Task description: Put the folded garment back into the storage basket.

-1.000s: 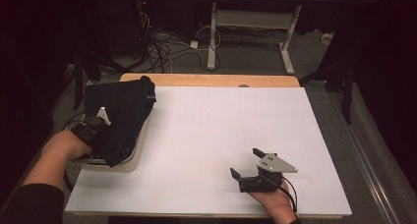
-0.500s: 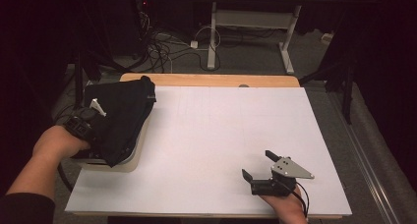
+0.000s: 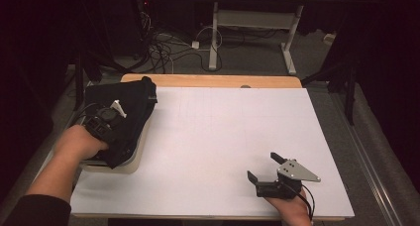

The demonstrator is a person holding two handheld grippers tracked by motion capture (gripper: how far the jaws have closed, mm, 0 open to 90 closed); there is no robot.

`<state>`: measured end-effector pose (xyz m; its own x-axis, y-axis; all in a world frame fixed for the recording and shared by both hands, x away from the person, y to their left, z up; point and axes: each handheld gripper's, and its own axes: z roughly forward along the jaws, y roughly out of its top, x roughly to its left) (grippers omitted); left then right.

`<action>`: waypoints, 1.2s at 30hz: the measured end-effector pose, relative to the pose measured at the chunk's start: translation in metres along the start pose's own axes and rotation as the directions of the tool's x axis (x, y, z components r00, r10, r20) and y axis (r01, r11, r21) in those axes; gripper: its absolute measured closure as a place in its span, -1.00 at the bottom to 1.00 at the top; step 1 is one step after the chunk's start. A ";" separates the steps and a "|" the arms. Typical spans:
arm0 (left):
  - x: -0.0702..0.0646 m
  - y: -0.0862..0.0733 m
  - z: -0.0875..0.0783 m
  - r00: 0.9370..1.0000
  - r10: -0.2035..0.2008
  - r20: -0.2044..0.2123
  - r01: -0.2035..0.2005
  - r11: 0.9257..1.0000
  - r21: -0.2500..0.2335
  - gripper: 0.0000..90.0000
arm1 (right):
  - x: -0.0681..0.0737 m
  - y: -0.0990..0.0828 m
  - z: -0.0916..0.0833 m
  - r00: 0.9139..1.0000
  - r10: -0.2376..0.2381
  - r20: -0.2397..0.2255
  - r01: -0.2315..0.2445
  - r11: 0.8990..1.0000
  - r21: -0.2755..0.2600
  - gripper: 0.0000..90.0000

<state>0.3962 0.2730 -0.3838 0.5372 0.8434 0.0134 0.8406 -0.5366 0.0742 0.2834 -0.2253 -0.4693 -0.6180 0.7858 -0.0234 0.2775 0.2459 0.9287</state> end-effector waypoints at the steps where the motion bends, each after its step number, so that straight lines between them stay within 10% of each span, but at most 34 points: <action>1: -0.001 0.001 0.002 1.000 0.003 0.004 -0.003 1.000 0.003 0.91 | 0.000 0.000 0.000 1.000 -0.001 0.001 0.001 1.000 0.001 -1.00; 27: -0.012 0.014 0.060 0.996 0.005 0.086 -0.014 0.994 0.107 0.93 | 0.002 -0.001 0.000 1.000 -0.008 0.004 0.008 1.000 0.005 -1.00; 36: -0.006 0.012 0.056 0.992 -0.015 0.127 0.002 0.995 0.102 0.93 | 0.000 -0.001 -0.003 1.000 -0.006 0.012 0.006 1.000 0.003 -1.00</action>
<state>0.4068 0.2598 -0.4388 0.5289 0.8410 -0.1144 0.8445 -0.5348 -0.0274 0.2807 -0.2271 -0.4696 -0.6109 0.7910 -0.0331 0.2763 0.2522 0.9274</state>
